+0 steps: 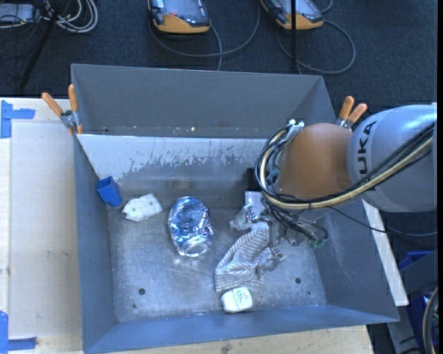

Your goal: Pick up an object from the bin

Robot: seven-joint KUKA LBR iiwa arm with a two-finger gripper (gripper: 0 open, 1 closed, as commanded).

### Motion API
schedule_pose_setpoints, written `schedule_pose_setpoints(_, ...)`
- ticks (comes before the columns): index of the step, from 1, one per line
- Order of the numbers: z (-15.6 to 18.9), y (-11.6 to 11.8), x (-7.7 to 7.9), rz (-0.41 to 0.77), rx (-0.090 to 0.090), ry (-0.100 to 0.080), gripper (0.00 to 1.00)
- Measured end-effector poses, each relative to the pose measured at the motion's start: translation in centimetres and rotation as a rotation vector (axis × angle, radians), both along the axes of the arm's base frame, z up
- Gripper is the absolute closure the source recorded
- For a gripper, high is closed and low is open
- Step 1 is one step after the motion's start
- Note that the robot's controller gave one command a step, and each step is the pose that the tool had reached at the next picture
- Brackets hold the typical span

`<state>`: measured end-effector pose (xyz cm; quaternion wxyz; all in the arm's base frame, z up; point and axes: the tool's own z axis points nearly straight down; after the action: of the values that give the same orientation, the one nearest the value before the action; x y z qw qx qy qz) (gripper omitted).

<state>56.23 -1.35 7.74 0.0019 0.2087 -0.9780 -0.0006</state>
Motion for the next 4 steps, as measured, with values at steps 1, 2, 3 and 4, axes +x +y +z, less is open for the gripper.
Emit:
schedule_pose_setpoints(1, 0.6, 0.0, 0.1, 0.0, 0.002, -0.001, 1.0)
schedule_pose_setpoints(2, 0.6, 0.0, 0.1, 0.0, 0.002, -0.001, 1.0)
schedule_pose_setpoints(3, 0.8, 0.0, 0.0, -0.001, 0.002, -0.001, 1.0)
schedule_pose_setpoints(4, 1.9, 0.1, -0.1, -0.001, 0.002, 0.001, 1.0)
